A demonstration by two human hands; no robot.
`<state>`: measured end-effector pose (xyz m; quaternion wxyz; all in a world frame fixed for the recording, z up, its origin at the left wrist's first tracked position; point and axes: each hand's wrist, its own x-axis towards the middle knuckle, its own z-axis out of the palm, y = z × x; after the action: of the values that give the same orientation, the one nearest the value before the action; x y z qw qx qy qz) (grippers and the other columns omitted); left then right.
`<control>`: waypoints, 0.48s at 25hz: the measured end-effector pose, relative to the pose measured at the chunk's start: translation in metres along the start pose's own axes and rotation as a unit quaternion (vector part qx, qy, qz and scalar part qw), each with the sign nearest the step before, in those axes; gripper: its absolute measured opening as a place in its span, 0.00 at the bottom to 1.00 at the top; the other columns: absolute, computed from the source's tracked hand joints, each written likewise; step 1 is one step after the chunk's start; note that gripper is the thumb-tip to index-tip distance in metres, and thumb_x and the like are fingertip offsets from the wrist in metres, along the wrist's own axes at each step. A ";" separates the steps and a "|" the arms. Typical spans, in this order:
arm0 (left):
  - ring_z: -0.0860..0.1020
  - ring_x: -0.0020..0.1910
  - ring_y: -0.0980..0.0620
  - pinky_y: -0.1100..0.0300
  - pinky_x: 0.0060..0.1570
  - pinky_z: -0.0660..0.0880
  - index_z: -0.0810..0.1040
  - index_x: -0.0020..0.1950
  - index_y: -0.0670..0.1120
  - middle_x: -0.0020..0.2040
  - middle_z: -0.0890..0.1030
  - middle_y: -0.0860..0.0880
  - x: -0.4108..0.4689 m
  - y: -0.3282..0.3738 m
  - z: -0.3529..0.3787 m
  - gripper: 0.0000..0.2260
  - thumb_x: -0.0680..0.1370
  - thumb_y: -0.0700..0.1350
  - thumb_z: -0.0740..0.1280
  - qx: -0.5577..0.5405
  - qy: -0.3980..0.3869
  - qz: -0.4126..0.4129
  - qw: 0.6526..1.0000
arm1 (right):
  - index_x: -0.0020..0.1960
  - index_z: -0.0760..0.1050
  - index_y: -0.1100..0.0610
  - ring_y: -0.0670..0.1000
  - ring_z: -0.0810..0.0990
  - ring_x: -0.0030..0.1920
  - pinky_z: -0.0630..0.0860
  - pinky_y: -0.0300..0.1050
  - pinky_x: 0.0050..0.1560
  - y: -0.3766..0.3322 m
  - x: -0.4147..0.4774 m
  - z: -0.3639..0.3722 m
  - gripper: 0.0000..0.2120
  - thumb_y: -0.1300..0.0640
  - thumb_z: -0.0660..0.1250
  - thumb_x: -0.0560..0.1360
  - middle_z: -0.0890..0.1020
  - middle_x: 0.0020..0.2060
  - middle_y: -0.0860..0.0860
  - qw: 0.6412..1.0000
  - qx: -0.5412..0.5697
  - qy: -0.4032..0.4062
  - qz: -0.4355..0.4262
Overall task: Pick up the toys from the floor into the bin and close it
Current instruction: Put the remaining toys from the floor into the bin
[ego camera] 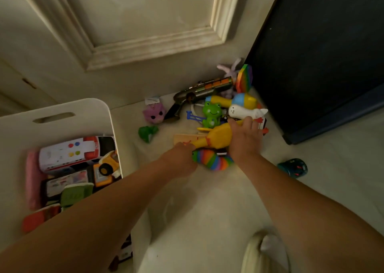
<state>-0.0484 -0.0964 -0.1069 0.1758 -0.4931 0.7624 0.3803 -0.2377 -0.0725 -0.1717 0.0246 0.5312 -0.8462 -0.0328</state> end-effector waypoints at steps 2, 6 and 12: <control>0.68 0.70 0.45 0.62 0.63 0.61 0.63 0.75 0.44 0.72 0.67 0.40 -0.002 -0.003 0.001 0.23 0.81 0.46 0.62 -0.017 -0.003 -0.006 1.000 | 0.52 0.78 0.53 0.61 0.75 0.51 0.72 0.55 0.54 0.002 -0.001 -0.004 0.15 0.58 0.73 0.67 0.75 0.48 0.58 0.997 -0.025 0.066 -0.014; 0.75 0.62 0.48 0.54 0.60 0.70 0.70 0.69 0.48 0.66 0.75 0.48 -0.009 -0.005 -0.004 0.22 0.78 0.53 0.66 -0.355 0.000 -0.083 0.931 | 0.51 0.70 0.59 0.60 0.77 0.49 0.74 0.52 0.48 -0.015 -0.028 -0.031 0.29 0.40 0.75 0.62 0.76 0.48 0.57 0.983 0.177 -0.009 0.038; 0.79 0.40 0.51 0.59 0.37 0.75 0.75 0.53 0.47 0.45 0.81 0.48 -0.021 -0.021 -0.022 0.15 0.72 0.51 0.74 -0.555 0.181 -0.161 0.796 | 0.48 0.74 0.55 0.53 0.74 0.49 0.73 0.52 0.50 -0.068 -0.079 -0.048 0.21 0.38 0.54 0.75 0.77 0.45 0.51 0.900 0.404 -0.110 -0.121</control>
<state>-0.0180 -0.1047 -0.0877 -0.2103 -0.6816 0.3479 0.6084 -0.1392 -0.0324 -0.1296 -0.2892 0.5870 -0.7133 0.2508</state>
